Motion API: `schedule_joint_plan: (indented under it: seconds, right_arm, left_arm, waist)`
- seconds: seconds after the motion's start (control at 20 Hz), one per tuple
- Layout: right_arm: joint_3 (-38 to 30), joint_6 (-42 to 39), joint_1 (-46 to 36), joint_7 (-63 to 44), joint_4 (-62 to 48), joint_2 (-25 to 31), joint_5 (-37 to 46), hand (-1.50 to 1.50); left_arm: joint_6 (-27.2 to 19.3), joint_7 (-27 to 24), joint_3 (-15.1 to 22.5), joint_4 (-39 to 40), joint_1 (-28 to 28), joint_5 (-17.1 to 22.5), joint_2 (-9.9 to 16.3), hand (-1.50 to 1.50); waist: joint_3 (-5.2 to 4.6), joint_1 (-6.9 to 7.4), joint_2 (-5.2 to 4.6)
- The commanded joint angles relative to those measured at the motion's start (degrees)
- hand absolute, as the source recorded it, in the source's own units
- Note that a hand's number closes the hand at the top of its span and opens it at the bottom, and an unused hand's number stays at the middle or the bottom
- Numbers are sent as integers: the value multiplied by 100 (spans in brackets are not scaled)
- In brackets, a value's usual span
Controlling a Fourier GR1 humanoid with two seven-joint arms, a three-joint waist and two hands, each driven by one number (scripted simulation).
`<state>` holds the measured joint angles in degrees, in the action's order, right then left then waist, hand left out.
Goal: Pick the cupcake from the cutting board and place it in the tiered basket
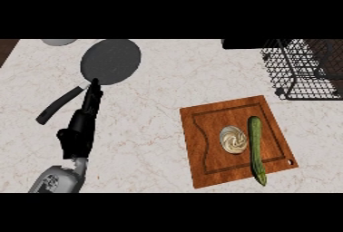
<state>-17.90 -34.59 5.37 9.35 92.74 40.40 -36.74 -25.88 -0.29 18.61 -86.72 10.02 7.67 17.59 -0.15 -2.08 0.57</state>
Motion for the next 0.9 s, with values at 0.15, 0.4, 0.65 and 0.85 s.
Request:
schedule_joint_plan:
  seconds: [0.15,0.4,0.65,0.85]
  right_arm:
    - [-101,349,171,-539,1743,1206,2001,-150]
    - [153,631,75,-1942,2823,1637,2356,-150]
    - [1075,1288,-224,-3960,4260,1520,2299,-150]
    - [1575,1194,-651,-4516,4326,1212,2545,-150]
  left_arm:
    - [25,26,-22,-63,-95,0,21,0]
    - [70,98,10,-25,70,-53,-71,0]
    - [239,116,-83,0,127,13,-100,0]
    - [421,-2,-243,120,117,-123,-145,0]
  waist:
    - [-15,29,17]
    - [-5,129,-32]
    - [-6,221,-54]
    - [9,233,-63]
